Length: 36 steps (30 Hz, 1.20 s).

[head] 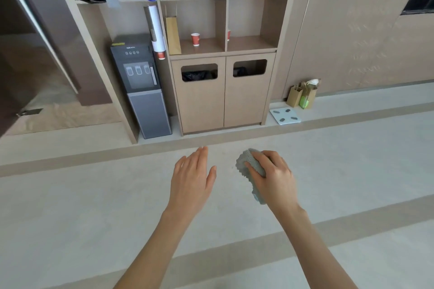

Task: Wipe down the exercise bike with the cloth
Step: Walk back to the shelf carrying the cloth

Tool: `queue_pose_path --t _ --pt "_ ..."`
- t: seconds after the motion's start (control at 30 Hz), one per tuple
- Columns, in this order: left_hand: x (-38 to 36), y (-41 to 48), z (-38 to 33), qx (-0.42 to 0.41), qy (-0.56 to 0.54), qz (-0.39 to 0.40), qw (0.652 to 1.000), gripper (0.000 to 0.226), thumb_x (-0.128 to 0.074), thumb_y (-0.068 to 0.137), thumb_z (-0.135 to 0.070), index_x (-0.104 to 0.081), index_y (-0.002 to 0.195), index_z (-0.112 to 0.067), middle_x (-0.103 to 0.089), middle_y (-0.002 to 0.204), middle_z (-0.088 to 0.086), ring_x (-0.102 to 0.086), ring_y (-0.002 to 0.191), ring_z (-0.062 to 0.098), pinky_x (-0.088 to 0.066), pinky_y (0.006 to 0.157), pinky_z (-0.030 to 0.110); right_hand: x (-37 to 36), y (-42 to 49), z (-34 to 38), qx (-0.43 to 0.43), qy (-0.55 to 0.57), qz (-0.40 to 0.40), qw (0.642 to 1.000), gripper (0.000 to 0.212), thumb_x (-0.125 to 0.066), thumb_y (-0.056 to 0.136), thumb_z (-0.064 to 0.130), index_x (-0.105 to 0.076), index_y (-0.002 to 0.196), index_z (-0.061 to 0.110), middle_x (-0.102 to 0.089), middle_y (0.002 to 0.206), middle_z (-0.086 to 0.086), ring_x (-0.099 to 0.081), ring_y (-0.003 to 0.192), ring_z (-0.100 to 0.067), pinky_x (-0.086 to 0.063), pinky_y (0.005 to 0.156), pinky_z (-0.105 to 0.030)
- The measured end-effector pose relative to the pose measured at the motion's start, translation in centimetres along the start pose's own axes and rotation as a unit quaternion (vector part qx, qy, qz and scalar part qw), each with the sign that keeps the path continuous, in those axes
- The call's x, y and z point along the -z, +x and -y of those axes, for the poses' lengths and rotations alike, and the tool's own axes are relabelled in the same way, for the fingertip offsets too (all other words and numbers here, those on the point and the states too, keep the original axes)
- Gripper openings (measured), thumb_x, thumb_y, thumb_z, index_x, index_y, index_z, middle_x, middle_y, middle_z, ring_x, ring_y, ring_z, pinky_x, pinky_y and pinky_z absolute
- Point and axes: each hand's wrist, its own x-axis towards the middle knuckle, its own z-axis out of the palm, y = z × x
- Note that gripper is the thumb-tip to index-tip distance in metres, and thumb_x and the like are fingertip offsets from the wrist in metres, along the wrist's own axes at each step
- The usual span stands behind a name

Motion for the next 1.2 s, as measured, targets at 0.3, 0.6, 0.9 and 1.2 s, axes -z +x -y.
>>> queue_pose_path --t 0.3,0.6,0.9,1.2 --pt "-7.3 15.9 1.8 0.036 0.017 -0.014 0.999 0.049 -0.051 0.094 -0.032 -0.048 0.135 -0.005 -0.058 0.131 0.011 -0.058 0.116 0.026 -0.041 0.102 0.040 -10.2 14.0 -7.6 0.017 0.030 0.018 0.999 0.021 -0.079 0.072 0.011 -0.073 0.092 0.010 -0.066 0.091 -0.009 -0.064 0.076 -0.033 -0.050 0.045 -0.036" --pt "-14.7 37.7 5.9 0.043 0.002 -0.035 0.998 0.049 -0.047 0.096 -0.032 -0.045 0.137 -0.005 -0.056 0.133 0.011 -0.056 0.117 0.025 -0.039 0.103 0.040 -22.6 32.7 -14.5 0.039 0.040 0.030 0.998 0.020 -0.077 0.077 0.017 -0.072 0.095 0.008 -0.065 0.093 -0.009 -0.063 0.072 -0.032 -0.050 0.046 -0.035" --pt "-18.9 54.9 10.1 0.044 0.013 -0.054 0.997 0.047 -0.055 0.093 -0.027 -0.050 0.132 -0.001 -0.061 0.126 0.013 -0.061 0.110 0.027 -0.045 0.095 0.041 -33.4 48.4 -18.5 0.067 0.055 0.046 0.995 0.023 -0.075 0.078 0.020 -0.072 0.097 0.008 -0.066 0.096 -0.010 -0.064 0.073 -0.032 -0.054 0.047 -0.039" --pt "-26.5 70.5 15.8 0.091 0.043 -0.058 0.993 0.048 -0.061 0.089 -0.025 -0.052 0.130 0.001 -0.063 0.123 0.016 -0.064 0.105 0.030 -0.047 0.093 0.044 -47.1 63.0 -23.6 0.094 0.089 0.075 0.989 0.021 -0.072 0.081 0.024 -0.071 0.099 0.013 -0.065 0.099 -0.005 -0.063 0.080 -0.028 -0.054 0.048 -0.039"
